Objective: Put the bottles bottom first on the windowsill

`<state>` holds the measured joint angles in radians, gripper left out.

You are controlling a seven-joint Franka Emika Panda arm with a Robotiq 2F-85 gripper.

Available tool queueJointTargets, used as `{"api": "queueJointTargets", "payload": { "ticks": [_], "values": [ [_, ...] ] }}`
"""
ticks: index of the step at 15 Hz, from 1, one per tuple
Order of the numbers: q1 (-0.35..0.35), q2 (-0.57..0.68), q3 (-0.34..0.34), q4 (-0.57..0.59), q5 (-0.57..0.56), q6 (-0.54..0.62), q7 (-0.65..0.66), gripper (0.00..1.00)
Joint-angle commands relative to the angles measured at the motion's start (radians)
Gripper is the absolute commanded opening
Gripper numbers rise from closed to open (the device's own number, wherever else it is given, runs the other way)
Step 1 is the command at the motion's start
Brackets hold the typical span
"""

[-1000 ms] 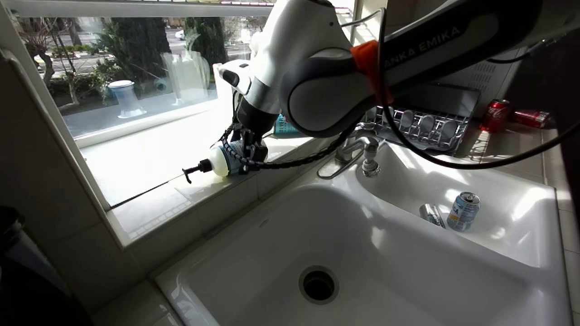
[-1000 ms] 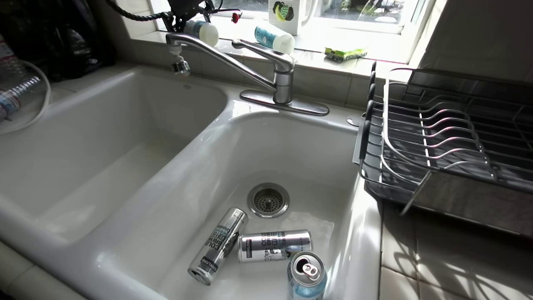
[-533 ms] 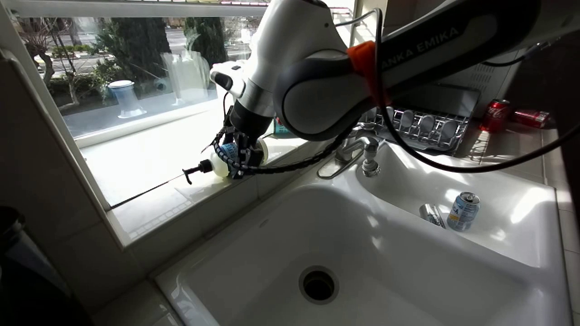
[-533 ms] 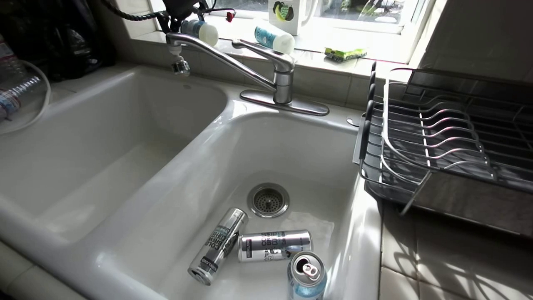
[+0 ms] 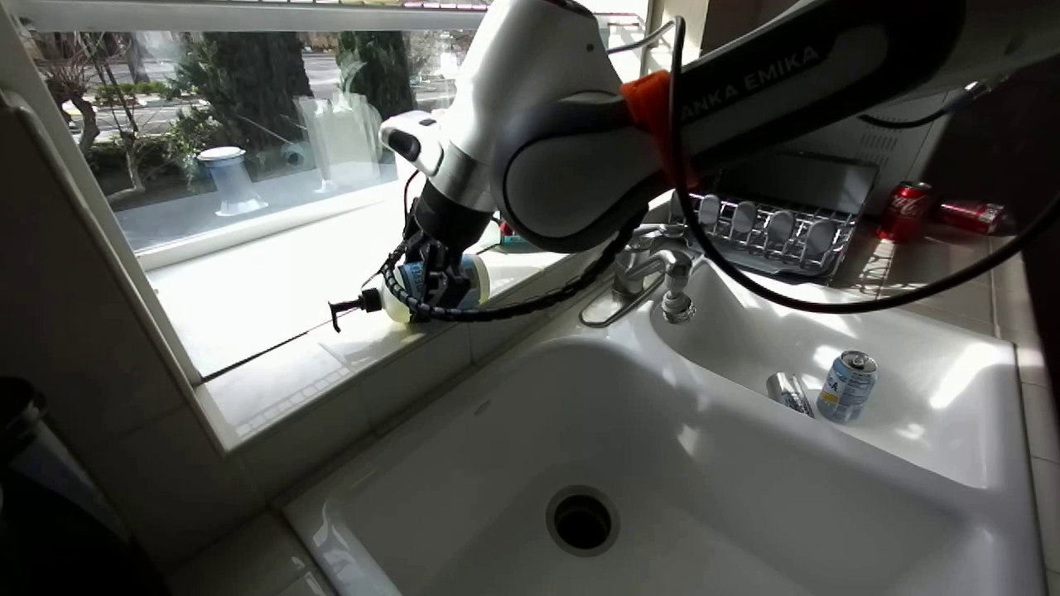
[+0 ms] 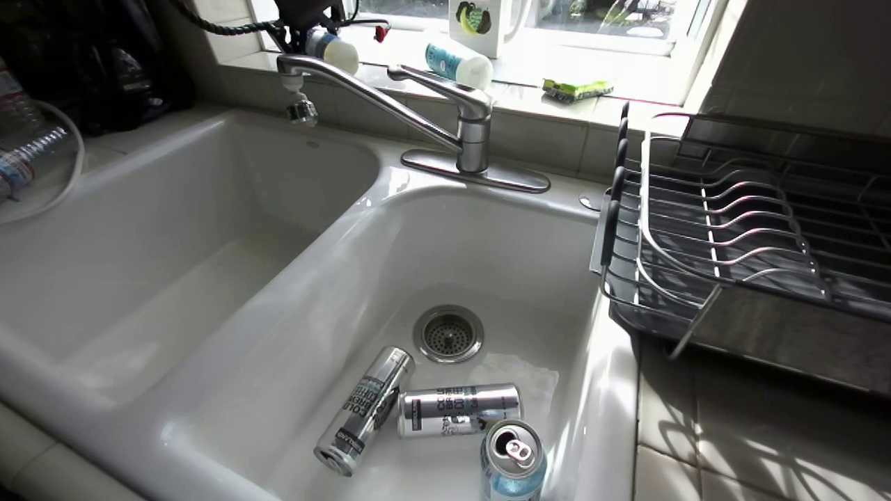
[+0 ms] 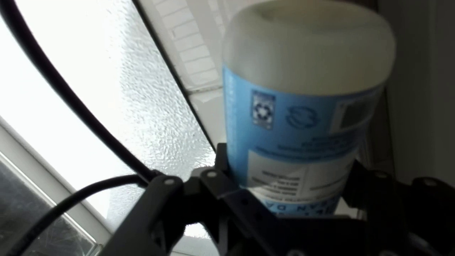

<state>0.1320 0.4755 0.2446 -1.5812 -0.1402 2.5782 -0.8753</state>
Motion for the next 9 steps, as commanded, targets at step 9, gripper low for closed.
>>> {"api": "queueJointTargets", "payload": {
  "ticks": [9],
  "values": [
    [-0.291, -0.075, 0.335, -0.260, 0.448, 0.482, -0.248, 0.45]
  ]
}}
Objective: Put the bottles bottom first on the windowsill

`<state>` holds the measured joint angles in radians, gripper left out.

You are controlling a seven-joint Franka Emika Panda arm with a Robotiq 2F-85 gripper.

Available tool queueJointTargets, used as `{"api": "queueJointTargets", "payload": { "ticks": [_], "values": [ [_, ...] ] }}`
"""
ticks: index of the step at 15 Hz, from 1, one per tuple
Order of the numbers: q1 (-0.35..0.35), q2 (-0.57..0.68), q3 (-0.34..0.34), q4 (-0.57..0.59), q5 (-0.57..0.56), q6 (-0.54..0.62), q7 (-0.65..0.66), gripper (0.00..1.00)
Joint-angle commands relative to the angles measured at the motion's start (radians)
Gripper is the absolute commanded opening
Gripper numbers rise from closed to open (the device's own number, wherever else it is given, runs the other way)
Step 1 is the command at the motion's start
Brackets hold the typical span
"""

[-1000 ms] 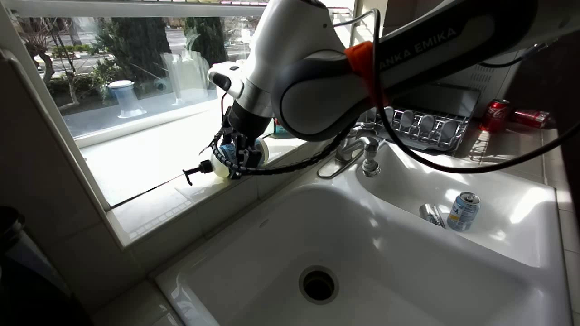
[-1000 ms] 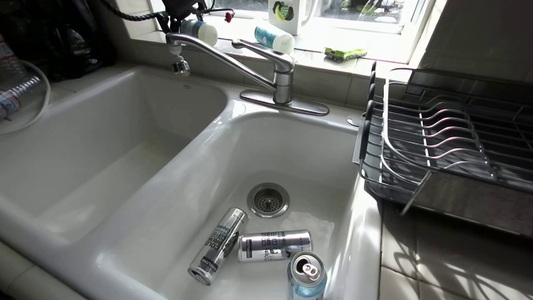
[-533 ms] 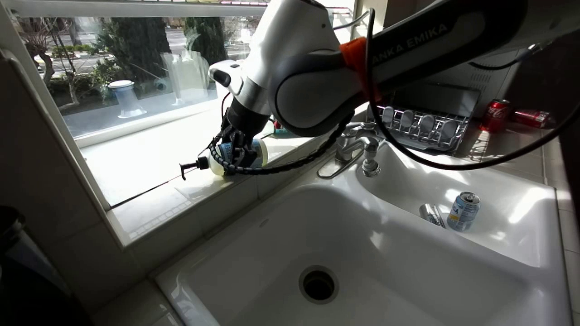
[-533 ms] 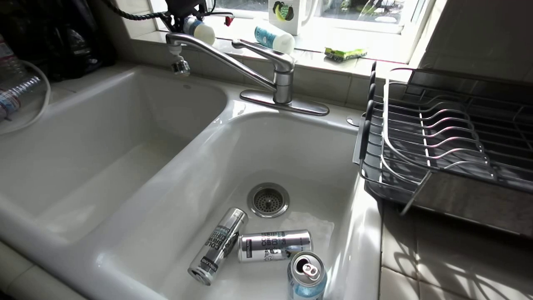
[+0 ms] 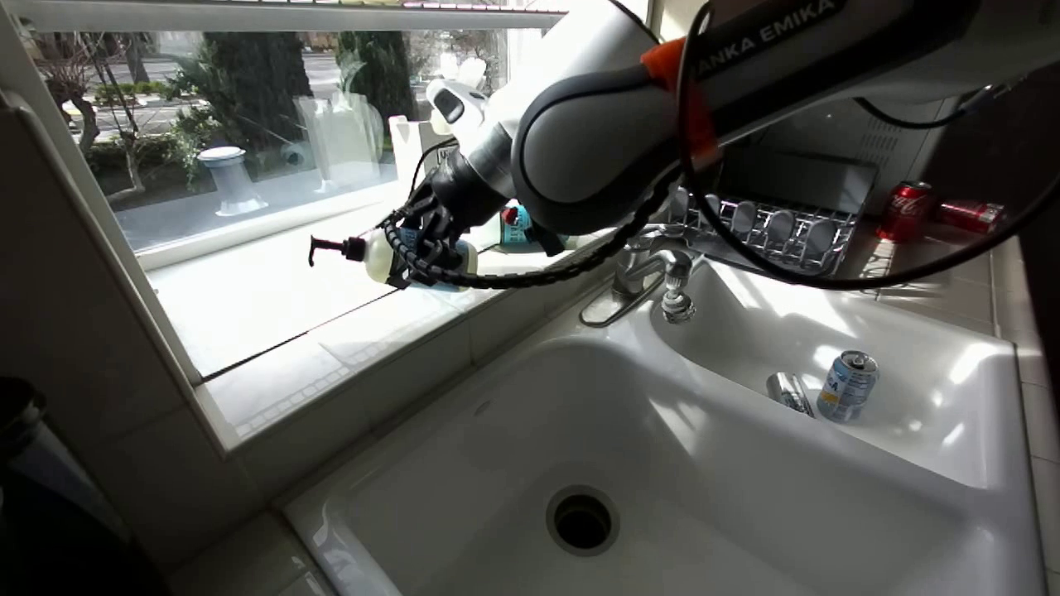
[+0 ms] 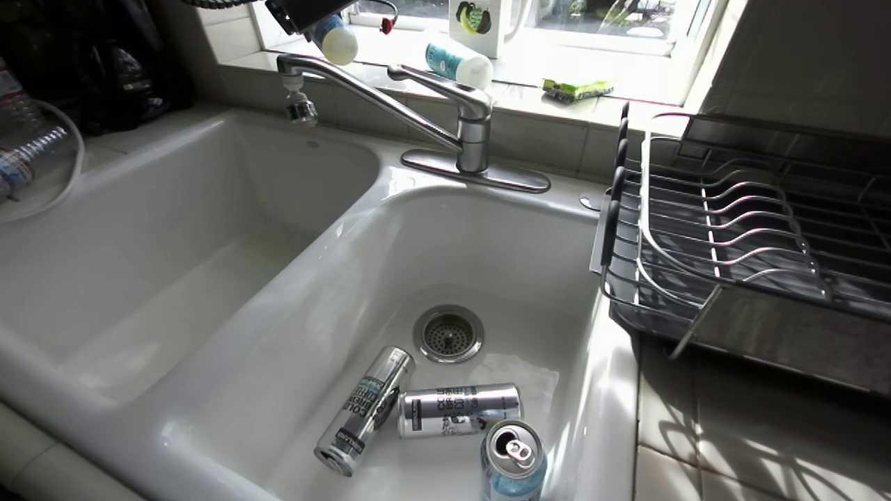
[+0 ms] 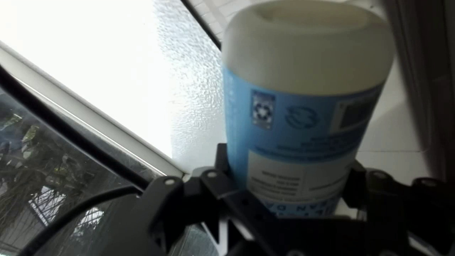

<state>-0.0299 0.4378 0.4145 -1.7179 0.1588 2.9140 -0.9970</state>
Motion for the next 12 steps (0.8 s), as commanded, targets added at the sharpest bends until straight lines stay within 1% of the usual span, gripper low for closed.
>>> {"api": "queueJointTargets", "payload": {
  "ticks": [1, 4, 6, 8, 11, 12],
  "values": [
    [-0.181, -0.028, 0.240, -0.145, 0.197, 0.202, -0.166, 0.45],
    [-0.332, 0.020, 0.456, -0.195, 0.272, 0.365, -0.225, 0.45],
    [-0.423, 0.059, 0.581, -0.224, 0.251, 0.471, -0.221, 0.45],
    [-0.484, 0.102, 0.658, -0.250, 0.219, 0.558, -0.185, 0.45],
    [-0.547, 0.179, 0.730, -0.271, 0.205, 0.624, -0.149, 0.45],
    [-0.558, 0.204, 0.739, -0.275, 0.207, 0.644, -0.138, 0.45]
  ]
}}
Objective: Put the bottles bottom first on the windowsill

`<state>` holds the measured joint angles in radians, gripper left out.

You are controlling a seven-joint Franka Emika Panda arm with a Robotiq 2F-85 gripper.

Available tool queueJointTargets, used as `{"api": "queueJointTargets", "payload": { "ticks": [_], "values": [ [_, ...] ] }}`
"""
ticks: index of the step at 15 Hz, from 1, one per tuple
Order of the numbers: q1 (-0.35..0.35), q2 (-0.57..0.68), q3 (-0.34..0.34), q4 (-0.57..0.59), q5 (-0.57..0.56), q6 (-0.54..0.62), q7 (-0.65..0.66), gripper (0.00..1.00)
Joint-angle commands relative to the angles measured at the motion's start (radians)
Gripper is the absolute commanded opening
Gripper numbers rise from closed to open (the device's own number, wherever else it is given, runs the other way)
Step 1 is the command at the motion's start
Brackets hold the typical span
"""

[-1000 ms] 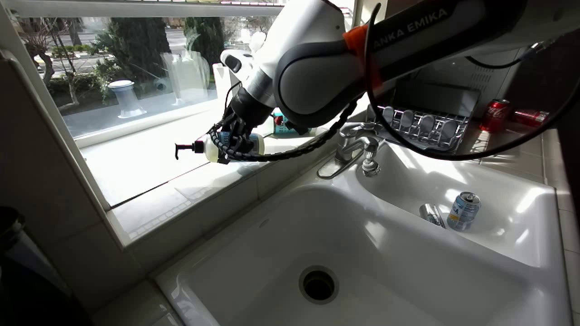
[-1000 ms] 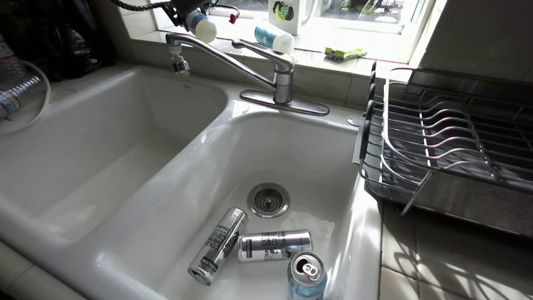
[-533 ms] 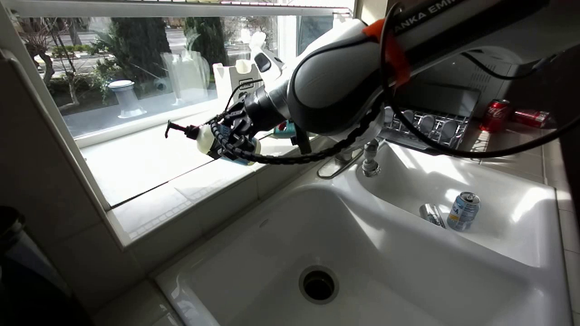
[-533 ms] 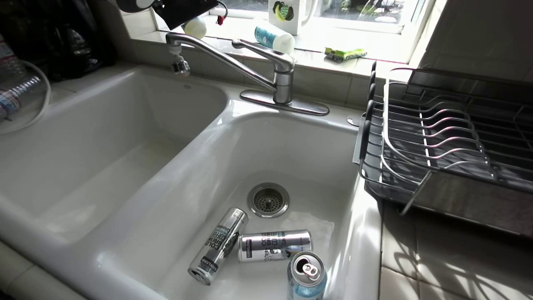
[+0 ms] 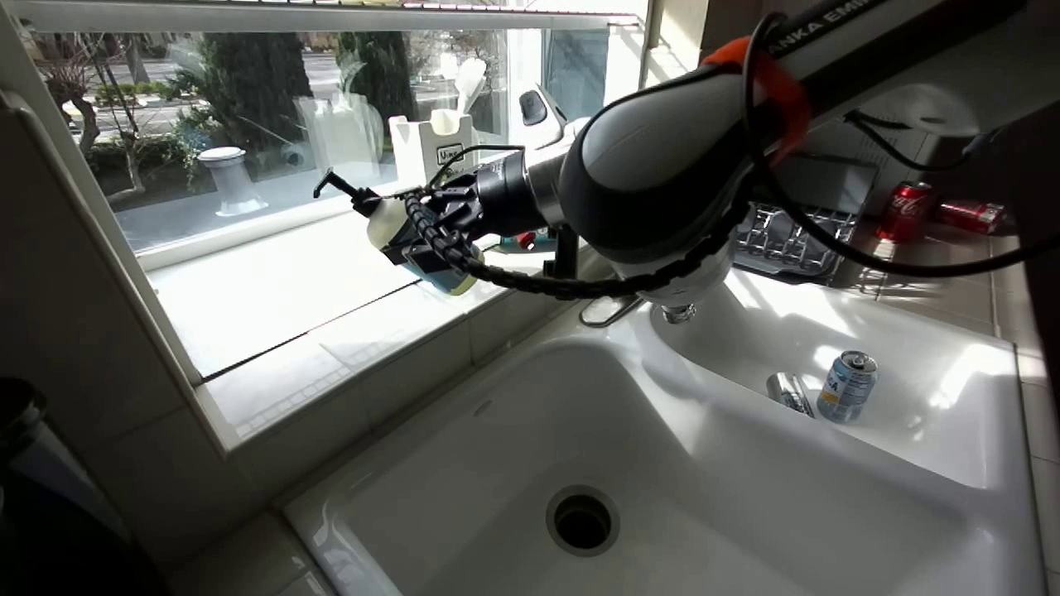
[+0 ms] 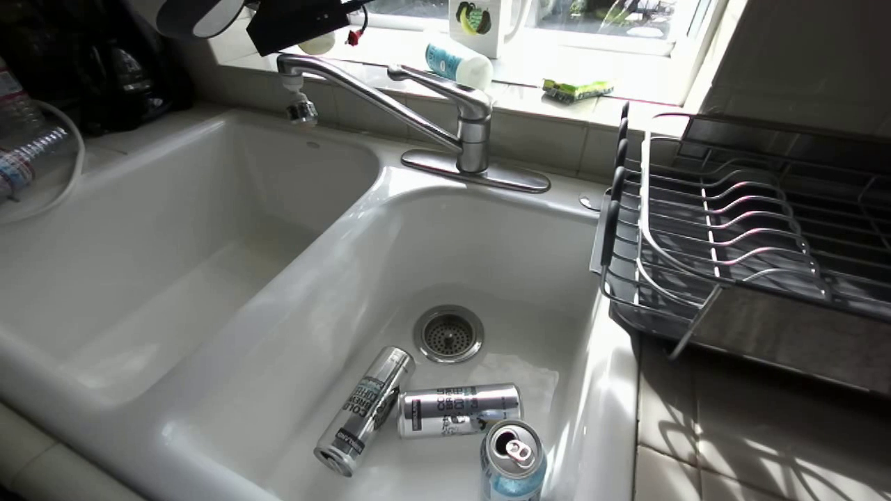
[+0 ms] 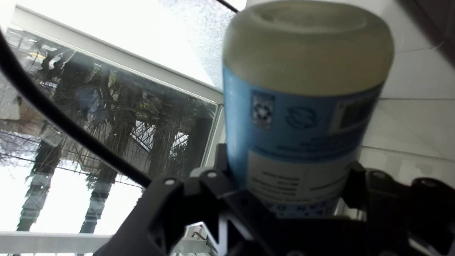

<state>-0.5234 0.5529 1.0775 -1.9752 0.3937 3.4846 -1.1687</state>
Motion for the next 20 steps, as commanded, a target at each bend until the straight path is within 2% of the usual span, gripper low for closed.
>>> {"api": "queueJointTargets", "payload": {
  "ticks": [1, 7, 15, 16, 20],
  "values": [
    [-0.080, 0.125, 0.098, -0.017, -0.040, 0.087, 0.040, 0.45],
    [-0.127, 0.318, 0.170, -0.024, -0.164, 0.213, 0.059, 0.45],
    [-0.149, 0.556, 0.231, -0.009, -0.442, 0.295, 0.111, 0.45],
    [-0.117, 0.497, 0.151, -0.001, -0.563, 0.294, 0.302, 0.45],
    [-0.076, 0.459, 0.074, 0.030, -0.757, 0.314, 0.570, 0.45]
  ]
}}
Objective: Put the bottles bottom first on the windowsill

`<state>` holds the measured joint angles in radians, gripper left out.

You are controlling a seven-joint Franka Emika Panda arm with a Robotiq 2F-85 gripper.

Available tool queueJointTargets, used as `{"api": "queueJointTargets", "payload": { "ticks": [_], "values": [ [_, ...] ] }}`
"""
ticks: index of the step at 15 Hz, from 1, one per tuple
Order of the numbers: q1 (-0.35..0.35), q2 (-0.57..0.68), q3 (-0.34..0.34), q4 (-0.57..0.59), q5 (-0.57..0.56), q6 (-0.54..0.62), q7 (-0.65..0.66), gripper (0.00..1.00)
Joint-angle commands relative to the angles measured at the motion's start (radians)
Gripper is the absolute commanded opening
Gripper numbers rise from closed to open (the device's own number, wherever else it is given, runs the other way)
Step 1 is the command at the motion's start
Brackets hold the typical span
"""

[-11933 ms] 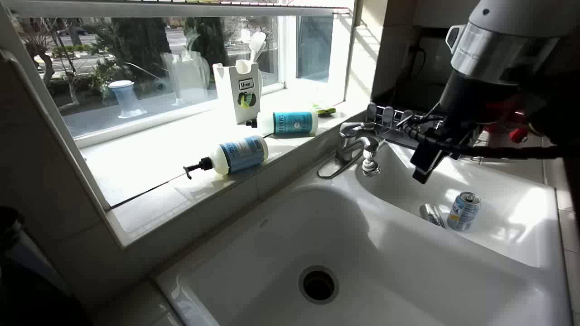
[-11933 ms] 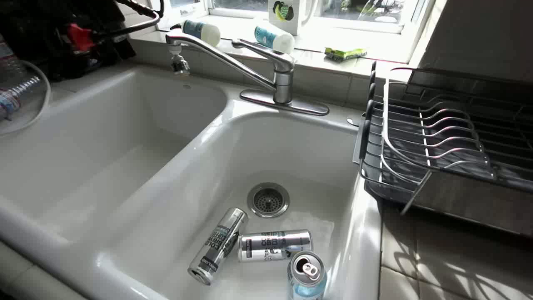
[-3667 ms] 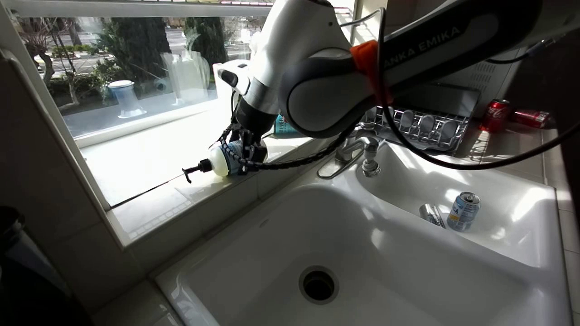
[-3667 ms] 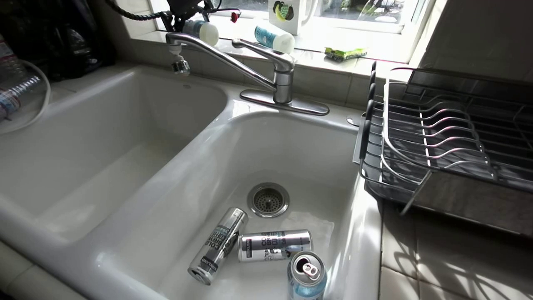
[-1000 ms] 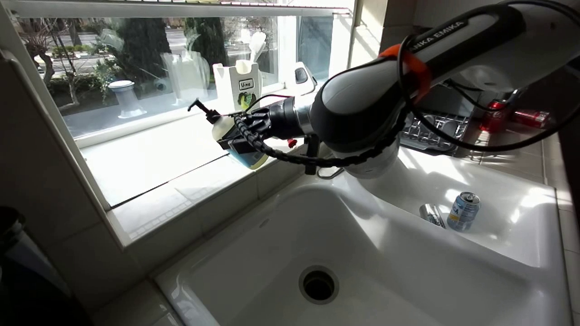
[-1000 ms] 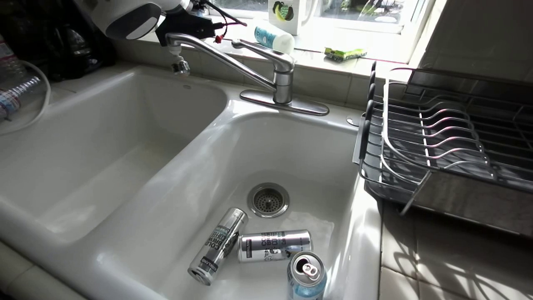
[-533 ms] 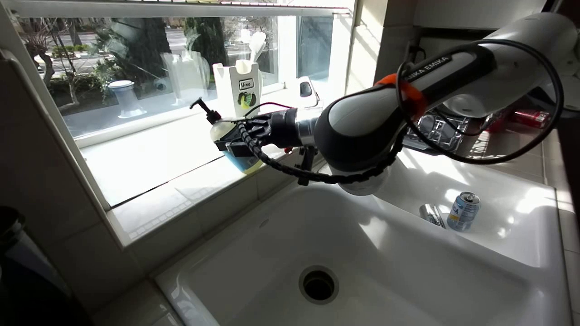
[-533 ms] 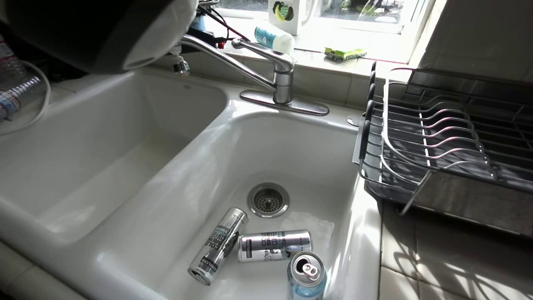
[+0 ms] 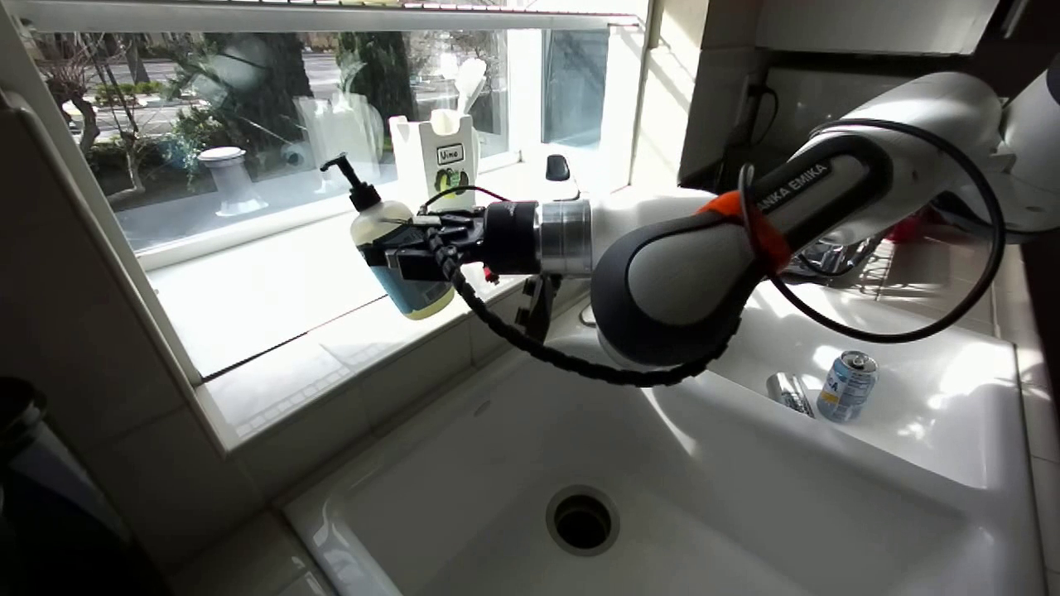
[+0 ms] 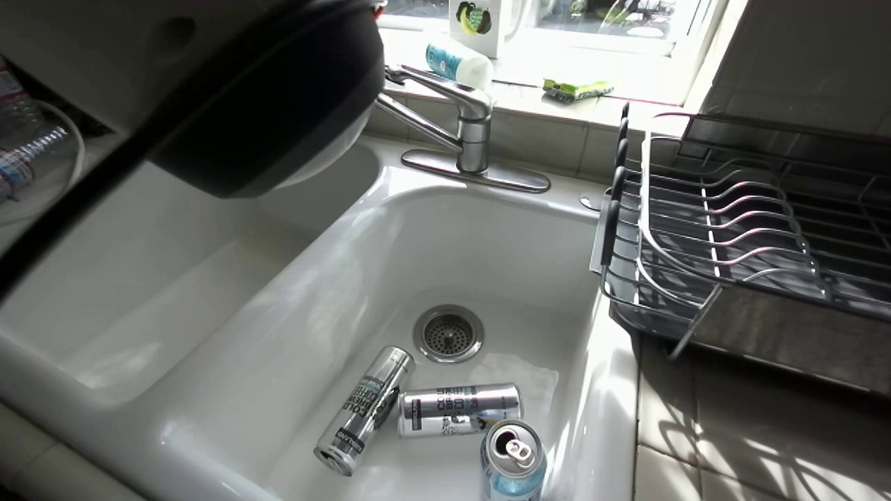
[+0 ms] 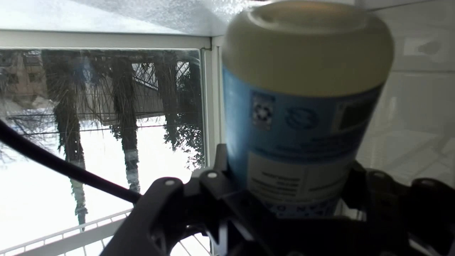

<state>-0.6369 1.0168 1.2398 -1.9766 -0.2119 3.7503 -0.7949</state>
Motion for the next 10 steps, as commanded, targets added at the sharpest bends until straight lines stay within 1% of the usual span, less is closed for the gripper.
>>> {"api": "queueJointTargets", "payload": {
  "ticks": [1, 3, 5, 6, 10],
  "values": [
    [0.057, -0.022, -0.117, 0.044, -0.184, 0.053, 0.265, 0.45],
    [0.103, -0.063, -0.182, 0.069, -0.213, 0.074, 0.396, 0.45],
    [0.149, -0.098, -0.245, 0.093, -0.213, 0.086, 0.521, 0.45],
    [0.180, -0.122, -0.289, 0.107, -0.211, 0.092, 0.578, 0.45],
    [0.313, -0.186, -0.464, 0.156, -0.185, 0.106, 0.707, 0.45]
  ]
}}
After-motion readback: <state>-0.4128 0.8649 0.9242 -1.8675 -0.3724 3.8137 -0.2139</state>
